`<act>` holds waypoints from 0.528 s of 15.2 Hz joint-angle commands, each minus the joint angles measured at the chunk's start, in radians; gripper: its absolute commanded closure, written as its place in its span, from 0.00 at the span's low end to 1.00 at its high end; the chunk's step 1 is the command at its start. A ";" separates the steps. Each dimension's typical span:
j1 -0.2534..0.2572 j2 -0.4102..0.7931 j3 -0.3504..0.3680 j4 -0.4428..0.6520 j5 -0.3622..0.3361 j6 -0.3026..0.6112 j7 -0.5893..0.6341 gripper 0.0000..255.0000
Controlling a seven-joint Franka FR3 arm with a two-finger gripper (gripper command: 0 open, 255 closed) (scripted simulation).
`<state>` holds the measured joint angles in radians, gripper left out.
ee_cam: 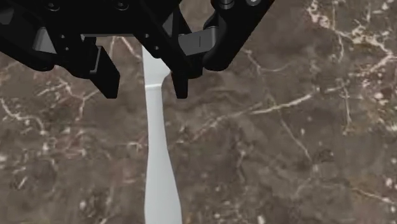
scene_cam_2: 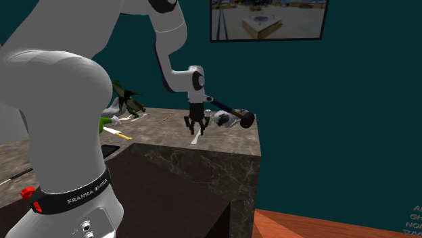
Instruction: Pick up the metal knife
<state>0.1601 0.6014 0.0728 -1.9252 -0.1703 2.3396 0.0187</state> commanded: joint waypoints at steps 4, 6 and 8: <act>0.001 0.004 -0.004 -0.002 -0.002 -0.001 0.006 1.00; 0.002 0.006 -0.004 -0.002 -0.002 0.001 0.008 1.00; -0.004 0.009 -0.006 0.001 -0.002 0.001 0.000 1.00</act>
<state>0.1621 0.6004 0.0720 -1.9220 -0.1709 2.3339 0.0227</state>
